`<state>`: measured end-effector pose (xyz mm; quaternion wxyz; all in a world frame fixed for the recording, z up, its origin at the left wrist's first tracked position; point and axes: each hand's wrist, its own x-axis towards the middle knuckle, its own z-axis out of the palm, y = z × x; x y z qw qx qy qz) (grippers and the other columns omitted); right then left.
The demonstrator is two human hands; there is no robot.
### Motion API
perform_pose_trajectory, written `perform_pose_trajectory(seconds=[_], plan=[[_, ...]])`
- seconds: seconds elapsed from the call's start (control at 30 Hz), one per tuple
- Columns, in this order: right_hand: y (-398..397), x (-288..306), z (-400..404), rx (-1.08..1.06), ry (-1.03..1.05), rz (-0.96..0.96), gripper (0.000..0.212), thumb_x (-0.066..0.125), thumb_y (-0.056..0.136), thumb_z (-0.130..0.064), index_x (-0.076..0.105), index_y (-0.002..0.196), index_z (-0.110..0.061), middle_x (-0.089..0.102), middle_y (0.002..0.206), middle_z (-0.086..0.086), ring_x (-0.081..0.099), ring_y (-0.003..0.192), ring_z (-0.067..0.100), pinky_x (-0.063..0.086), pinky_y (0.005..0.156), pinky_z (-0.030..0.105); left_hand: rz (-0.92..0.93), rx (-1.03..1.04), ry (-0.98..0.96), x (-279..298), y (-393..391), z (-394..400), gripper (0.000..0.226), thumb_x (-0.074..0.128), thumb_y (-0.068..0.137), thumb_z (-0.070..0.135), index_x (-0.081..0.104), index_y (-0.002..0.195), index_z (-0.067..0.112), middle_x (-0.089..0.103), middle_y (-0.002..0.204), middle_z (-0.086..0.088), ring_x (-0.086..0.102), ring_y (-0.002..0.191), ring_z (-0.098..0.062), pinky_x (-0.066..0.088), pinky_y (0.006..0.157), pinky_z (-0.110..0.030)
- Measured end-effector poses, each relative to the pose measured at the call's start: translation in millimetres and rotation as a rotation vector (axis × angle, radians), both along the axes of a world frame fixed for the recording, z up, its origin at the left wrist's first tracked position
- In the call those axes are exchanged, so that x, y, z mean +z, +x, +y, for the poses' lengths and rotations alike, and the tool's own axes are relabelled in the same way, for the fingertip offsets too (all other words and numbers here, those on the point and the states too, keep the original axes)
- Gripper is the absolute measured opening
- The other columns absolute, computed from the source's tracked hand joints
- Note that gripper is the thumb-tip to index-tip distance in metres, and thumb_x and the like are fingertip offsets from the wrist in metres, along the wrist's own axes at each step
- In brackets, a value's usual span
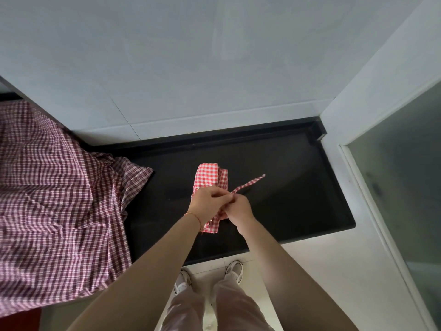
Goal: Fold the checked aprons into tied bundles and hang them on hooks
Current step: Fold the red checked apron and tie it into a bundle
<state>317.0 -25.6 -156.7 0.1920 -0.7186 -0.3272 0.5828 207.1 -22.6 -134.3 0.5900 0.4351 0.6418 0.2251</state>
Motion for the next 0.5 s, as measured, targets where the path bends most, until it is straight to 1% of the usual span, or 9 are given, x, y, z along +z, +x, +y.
perform_pose_trajectory(seconds=[0.03,0.1,0.13,0.17,0.23,0.3,0.37,0.43,0.5], plan=[[-1,0,0,-0.014,-0.013,0.007,0.014,0.052,0.103,-0.011,0.065,0.105,-0.007,0.068,0.089,0.006,0.070,0.074,0.018,0.058,0.055,0.024,0.048,-0.039,0.019,1,2,0,0.005,0.071,0.090,0.025,0.076,0.092,0.023,0.072,0.092,0.003,0.072,0.079,-0.009,0.060,0.068,-0.022],[0,-1,0,0.015,-0.016,-0.024,0.009,0.055,0.101,-0.009,0.063,0.096,-0.008,0.067,0.087,0.006,0.068,0.069,0.015,0.055,0.051,0.020,0.227,-0.143,0.108,3,4,1,0.006,0.070,0.091,0.026,0.076,0.091,0.025,0.069,0.088,0.009,0.068,0.070,-0.006,0.054,0.059,-0.011],[1,-1,-1,0.048,-0.006,-0.056,0.009,0.057,0.100,-0.009,0.064,0.094,-0.006,0.068,0.086,0.007,0.067,0.067,0.013,0.054,0.050,0.019,0.334,-0.203,0.159,4,4,2,0.009,0.069,0.092,0.029,0.077,0.092,0.024,0.065,0.089,0.012,0.065,0.069,-0.005,0.050,0.056,-0.008],[3,-2,-2,0.078,0.012,-0.084,0.010,0.058,0.099,-0.009,0.065,0.094,-0.003,0.069,0.085,0.007,0.067,0.064,0.011,0.055,0.052,0.019,0.427,-0.252,0.202,3,4,3,0.013,0.067,0.092,0.032,0.077,0.094,0.024,0.061,0.091,0.013,0.061,0.071,-0.003,0.048,0.056,-0.009],[7,-3,-5,0.102,0.069,-0.112,0.012,0.060,0.098,-0.008,0.069,0.094,-0.001,0.069,0.079,0.006,0.066,0.060,0.011,0.056,0.055,0.019,0.562,-0.306,0.246,-3,2,4,0.019,0.063,0.095,0.036,0.076,0.098,0.024,0.058,0.099,0.011,0.055,0.080,-0.004,0.041,0.065,-0.011],[10,-2,-8,0.110,0.133,-0.150,0.009,0.063,0.096,-0.007,0.070,0.094,-0.002,0.068,0.078,0.005,0.065,0.057,0.009,0.051,0.051,0.014,0.650,-0.324,0.255,-9,-1,4,0.021,0.058,0.099,0.034,0.075,0.104,0.023,0.057,0.109,0.008,0.053,0.087,-0.006,0.040,0.072,-0.015],[12,1,-9,0.165,0.212,-0.233,0.009,0.063,0.097,-0.009,0.070,0.096,-0.005,0.068,0.081,0.003,0.066,0.062,0.009,0.052,0.054,0.015,0.687,-0.339,0.256,-16,-3,5,0.022,0.055,0.100,0.033,0.072,0.108,0.022,0.056,0.112,0.006,0.053,0.086,-0.006,0.039,0.070,-0.015],[10,1,-7,0.295,0.318,-0.360,0.012,0.060,0.098,-0.012,0.070,0.097,-0.006,0.069,0.087,0.004,0.067,0.075,0.015,0.056,0.068,0.025,0.715,-0.384,0.243,-19,-1,7,0.023,0.053,0.101,0.031,0.071,0.111,0.021,0.054,0.116,0.005,0.054,0.086,-0.008,0.041,0.070,-0.017],[8,2,-5,0.454,0.384,-0.486,0.014,0.057,0.100,-0.013,0.069,0.099,-0.006,0.068,0.095,0.007,0.065,0.086,0.019,0.049,0.074,0.025,0.748,-0.424,0.226,-18,0,11,0.023,0.053,0.102,0.030,0.071,0.113,0.021,0.054,0.120,0.002,0.057,0.090,-0.012,0.046,0.074,-0.020]])
